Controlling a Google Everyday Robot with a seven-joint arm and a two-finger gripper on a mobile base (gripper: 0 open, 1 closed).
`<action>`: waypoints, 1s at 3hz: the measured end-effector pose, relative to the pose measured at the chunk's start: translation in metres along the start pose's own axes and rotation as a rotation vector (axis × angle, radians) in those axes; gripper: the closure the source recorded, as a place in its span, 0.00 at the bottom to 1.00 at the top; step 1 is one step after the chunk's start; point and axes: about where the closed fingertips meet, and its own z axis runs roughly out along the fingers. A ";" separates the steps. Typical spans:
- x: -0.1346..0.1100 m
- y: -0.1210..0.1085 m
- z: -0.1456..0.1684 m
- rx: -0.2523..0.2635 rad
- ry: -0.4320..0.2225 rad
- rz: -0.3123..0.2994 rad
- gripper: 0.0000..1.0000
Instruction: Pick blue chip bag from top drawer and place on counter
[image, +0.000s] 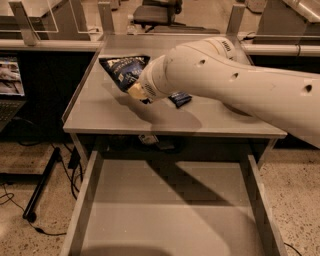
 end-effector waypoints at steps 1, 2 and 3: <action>0.000 0.000 0.000 0.000 0.000 0.000 0.04; 0.000 0.000 0.000 0.000 0.000 0.000 0.00; 0.000 0.000 0.000 0.000 0.000 0.000 0.00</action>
Offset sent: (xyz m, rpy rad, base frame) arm 0.0000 0.0000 0.0000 0.0000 0.0000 0.0000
